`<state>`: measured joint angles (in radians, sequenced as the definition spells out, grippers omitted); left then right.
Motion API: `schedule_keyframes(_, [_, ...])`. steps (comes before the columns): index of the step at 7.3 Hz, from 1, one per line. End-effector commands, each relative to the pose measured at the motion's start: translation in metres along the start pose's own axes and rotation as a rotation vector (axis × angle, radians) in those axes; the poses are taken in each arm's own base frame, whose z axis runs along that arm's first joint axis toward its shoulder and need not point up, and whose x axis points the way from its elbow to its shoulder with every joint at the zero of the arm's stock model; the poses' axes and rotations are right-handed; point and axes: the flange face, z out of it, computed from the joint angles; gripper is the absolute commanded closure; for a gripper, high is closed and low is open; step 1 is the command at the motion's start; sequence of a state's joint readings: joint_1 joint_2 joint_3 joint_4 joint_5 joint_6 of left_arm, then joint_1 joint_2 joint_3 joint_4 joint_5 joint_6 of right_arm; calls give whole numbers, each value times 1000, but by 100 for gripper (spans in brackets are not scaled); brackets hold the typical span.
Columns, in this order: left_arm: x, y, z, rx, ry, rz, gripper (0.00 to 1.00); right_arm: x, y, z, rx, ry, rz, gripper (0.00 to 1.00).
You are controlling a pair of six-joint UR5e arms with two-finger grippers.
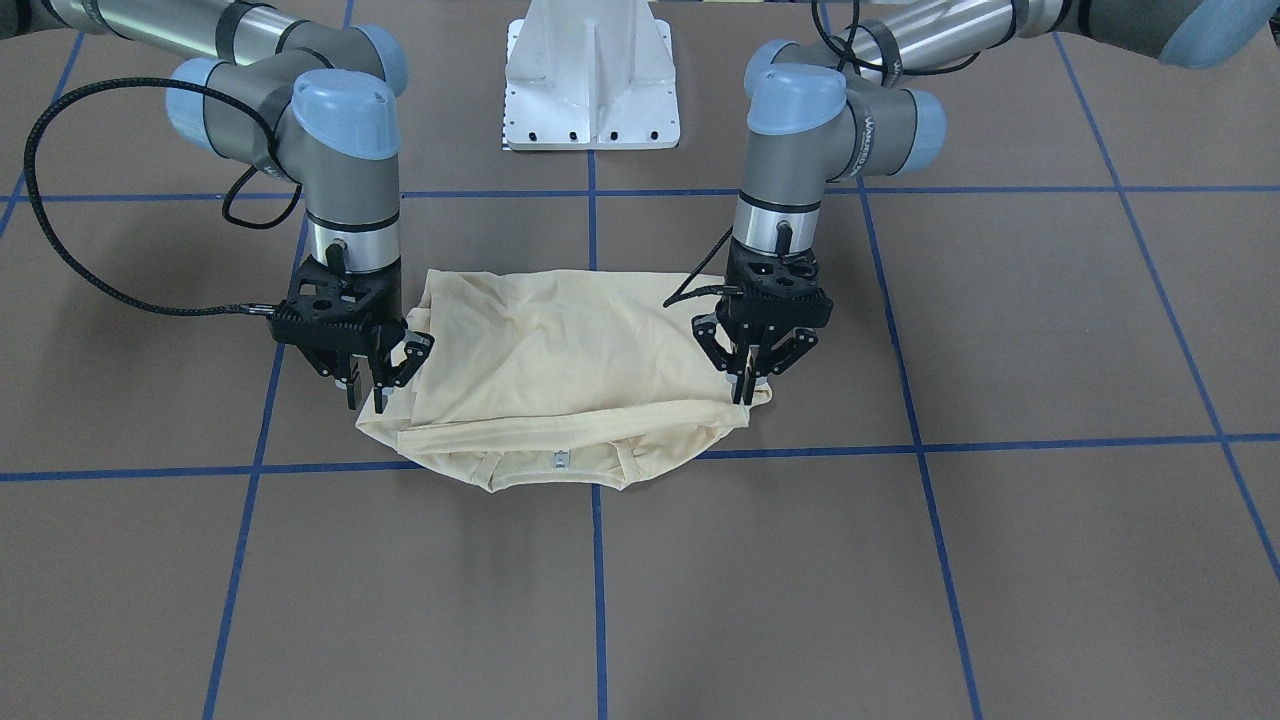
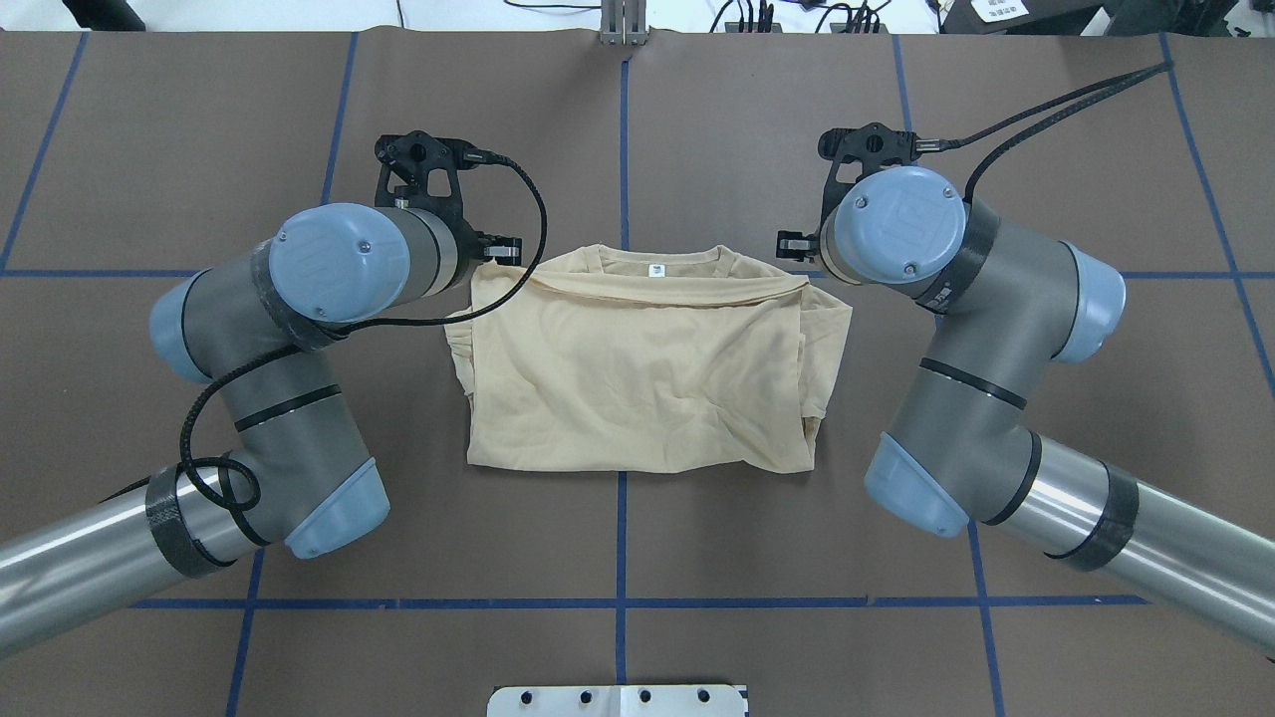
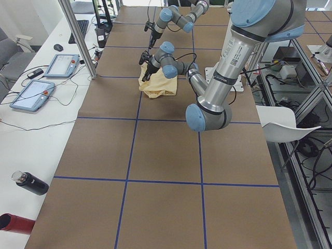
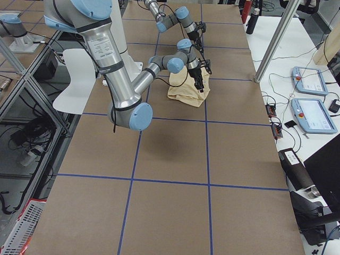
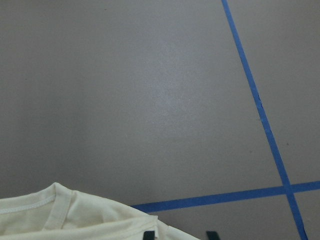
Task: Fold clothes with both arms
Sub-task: 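Lower the left gripper to the folded shirt's side while the right gripper rises away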
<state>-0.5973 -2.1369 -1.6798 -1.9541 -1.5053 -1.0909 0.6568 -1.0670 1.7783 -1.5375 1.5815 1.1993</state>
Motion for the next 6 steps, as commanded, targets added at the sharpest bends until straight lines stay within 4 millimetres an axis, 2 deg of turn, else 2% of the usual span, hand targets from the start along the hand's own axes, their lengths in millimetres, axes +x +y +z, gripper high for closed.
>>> schedule_keyframes(1, [-3, -4, -24, -31, 76, 31, 0, 11, -15, -37, -53, -81, -34, 1])
schedule_keyframes(3, [-38, 24, -39, -103, 97, 87, 0, 18, -13, -35, -54, -77, -51, 1])
schedule_keyframes(4, [-37, 38, -37, -127, 101, 82, 0, 18, -13, -35, -53, -80, -54, 1])
schedule_keyframes(5, [-40, 87, -25, -185, 98, 20, 0, 21, -11, -34, -52, -78, -55, 1])
schedule_keyframes(6, [-19, 139, -23, -218, 154, -24, 1, 21, -11, -34, -51, -78, -55, 1])
